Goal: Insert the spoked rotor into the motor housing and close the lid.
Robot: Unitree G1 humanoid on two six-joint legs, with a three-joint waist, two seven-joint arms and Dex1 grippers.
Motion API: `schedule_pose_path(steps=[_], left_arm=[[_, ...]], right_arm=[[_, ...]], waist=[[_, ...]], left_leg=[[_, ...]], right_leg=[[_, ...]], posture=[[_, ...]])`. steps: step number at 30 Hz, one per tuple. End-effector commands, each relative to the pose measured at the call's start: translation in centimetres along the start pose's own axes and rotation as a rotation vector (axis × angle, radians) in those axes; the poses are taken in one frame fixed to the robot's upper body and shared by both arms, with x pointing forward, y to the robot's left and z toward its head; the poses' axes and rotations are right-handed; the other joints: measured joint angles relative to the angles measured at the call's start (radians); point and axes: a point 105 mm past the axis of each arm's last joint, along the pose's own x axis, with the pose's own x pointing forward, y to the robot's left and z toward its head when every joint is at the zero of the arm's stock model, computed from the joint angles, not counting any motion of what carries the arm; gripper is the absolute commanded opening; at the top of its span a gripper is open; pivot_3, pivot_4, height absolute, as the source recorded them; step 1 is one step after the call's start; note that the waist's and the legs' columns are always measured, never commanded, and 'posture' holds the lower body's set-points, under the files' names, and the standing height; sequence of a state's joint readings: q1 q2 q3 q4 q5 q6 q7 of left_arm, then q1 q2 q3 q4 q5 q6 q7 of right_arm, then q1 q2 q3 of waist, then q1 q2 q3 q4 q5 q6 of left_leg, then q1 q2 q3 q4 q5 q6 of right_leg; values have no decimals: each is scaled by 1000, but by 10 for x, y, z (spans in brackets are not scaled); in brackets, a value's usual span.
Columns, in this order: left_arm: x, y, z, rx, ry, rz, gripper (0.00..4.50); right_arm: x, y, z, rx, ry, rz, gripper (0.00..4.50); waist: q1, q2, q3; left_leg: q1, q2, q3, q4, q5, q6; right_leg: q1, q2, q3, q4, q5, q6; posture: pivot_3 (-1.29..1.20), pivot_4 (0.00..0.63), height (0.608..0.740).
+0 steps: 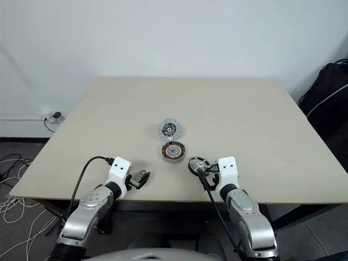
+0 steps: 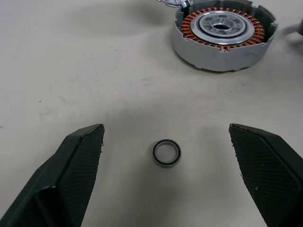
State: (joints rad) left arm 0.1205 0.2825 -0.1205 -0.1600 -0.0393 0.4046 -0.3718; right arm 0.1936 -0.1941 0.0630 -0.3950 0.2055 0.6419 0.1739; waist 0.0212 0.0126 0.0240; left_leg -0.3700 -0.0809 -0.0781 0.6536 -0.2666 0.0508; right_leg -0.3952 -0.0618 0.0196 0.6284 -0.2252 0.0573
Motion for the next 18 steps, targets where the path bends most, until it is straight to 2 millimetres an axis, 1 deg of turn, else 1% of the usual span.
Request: schedule_pose_path(steps=[1,18], left_arm=[[0,2,10,27,-36,4,4438],[2,-5,7,19,-30,-14,4438]], right_arm=[[-2,1,13,-16,-59,1,4500],[-5,-3,13,-18,-62,-15,4500]], waist=[[0,0,0],[0,0,0]], left_leg=[[0,0,0,0,0,0],[0,0,0,0,0,0]], right_leg=[[0,0,0,0,0,0],[0,0,0,0,0,0]], posture=[[0,0,740],[0,0,740]])
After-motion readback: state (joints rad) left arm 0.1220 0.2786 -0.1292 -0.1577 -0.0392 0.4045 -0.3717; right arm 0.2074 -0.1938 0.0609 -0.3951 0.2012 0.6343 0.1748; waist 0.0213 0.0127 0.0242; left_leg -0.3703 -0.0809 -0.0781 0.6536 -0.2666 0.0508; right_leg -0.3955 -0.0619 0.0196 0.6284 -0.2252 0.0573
